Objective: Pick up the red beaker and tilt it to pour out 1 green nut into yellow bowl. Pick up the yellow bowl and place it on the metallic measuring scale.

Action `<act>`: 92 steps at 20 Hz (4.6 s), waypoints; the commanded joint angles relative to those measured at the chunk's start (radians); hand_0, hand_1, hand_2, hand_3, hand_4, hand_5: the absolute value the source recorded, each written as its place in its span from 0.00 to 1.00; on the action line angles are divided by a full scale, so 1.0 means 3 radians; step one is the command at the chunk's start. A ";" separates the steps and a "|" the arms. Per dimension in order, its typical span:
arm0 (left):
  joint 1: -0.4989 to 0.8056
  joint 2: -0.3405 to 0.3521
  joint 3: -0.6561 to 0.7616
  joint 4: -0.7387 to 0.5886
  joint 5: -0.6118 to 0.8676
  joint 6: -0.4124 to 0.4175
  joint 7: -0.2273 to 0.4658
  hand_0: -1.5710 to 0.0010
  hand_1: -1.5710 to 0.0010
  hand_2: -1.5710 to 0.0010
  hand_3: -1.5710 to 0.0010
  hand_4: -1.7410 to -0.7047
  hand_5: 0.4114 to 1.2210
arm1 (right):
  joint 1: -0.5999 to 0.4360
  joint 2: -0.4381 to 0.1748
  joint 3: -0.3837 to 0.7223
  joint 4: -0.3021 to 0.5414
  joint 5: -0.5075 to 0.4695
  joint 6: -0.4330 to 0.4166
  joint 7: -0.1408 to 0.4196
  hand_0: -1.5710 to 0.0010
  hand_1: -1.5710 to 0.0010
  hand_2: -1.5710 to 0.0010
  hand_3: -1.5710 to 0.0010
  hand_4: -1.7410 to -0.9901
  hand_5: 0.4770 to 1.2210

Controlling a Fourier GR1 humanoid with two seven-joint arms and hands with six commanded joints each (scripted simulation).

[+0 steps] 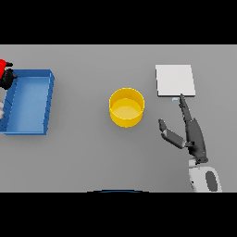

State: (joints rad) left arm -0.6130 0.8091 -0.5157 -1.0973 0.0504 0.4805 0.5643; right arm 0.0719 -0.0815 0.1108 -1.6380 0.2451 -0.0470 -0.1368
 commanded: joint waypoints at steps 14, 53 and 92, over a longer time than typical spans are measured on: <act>0.0138 0.0336 -0.0309 -0.0415 0.0508 -0.0880 0.0142 0.76 0.80 0.80 0.81 0.86 0.35 | 0.0096 0.0012 0.0034 -0.0078 0.0044 -0.0025 -0.0003 1.00 1.00 1.00 1.00 0.74 0.26; 0.0074 0.0198 -0.0223 -0.0264 0.0549 -0.0776 -0.0247 1.00 1.00 1.00 1.00 0.91 0.40 | -0.2245 -0.0827 0.1518 0.1371 0.1665 0.1477 -0.0146 1.00 1.00 1.00 1.00 0.65 0.27; 0.0038 0.0271 -0.0204 -0.0325 0.0558 -0.0807 -0.0225 1.00 1.00 1.00 1.00 0.91 0.38 | -0.2733 -0.1228 0.1592 0.0980 0.1423 0.2371 0.0355 0.00 0.01 0.02 0.17 0.02 1.00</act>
State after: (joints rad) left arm -0.6016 0.8903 -0.5770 -1.1947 0.2177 0.2383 0.4974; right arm -0.7490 -0.4503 0.5879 -1.3443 0.6712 0.6638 -0.0297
